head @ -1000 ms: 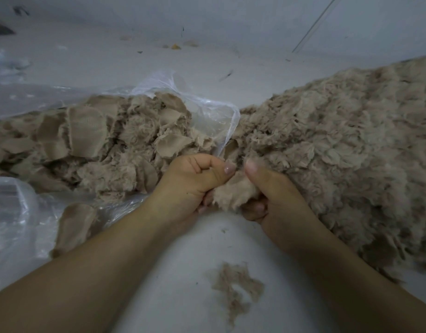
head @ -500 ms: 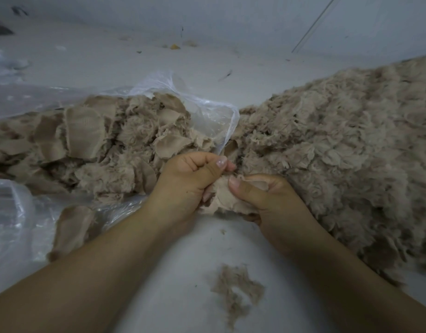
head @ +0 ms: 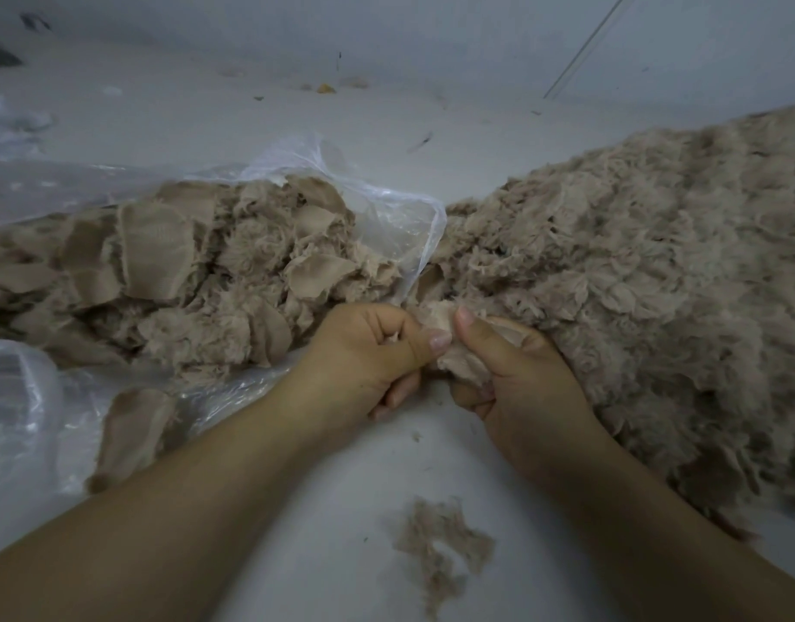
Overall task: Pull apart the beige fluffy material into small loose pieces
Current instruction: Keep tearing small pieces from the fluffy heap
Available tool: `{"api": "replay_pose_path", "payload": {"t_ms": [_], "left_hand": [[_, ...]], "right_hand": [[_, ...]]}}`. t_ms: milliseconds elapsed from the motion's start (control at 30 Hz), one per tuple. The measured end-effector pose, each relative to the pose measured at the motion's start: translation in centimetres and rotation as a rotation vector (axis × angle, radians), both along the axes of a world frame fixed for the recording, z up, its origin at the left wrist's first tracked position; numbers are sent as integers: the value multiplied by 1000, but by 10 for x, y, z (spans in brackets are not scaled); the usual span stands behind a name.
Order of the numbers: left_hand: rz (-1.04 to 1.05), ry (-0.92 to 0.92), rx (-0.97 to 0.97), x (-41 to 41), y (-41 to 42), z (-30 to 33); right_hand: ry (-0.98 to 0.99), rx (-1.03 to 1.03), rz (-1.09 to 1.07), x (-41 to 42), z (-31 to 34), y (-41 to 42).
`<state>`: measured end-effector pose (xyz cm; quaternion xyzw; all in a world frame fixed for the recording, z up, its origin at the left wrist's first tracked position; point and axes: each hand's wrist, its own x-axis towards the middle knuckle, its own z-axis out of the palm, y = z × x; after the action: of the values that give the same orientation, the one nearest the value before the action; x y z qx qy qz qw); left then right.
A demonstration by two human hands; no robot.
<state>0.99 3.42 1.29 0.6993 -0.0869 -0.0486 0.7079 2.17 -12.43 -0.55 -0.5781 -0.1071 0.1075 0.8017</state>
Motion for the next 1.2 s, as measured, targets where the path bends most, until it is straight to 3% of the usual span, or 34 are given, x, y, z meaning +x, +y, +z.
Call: {"api": "replay_pose_path", "payload": {"t_ms": [367,533,633,767,967,1067,1200], "left_hand": [[-184,-139,-21,-3,10,1],[-398,-194,186,-11,6,3],[-470,-271,338,-13,0,4],[-358,-355,246,-12,-1,4],[238,-255,159,-5,-5,-3],[235,-84,83,0,-6,-5],[283,-69,-67,1,-6,-5]], "right_hand": [[63,69,10,-3,3,3],[138,206,-47,-4,4,4],[132,170,-42,-4,3,3],[161,100,-100,-2,2,3],[129,80,-107,1,4,3],[60,-8,-74,1,1,4],[77,-36,-68,1,-1,5]]}}
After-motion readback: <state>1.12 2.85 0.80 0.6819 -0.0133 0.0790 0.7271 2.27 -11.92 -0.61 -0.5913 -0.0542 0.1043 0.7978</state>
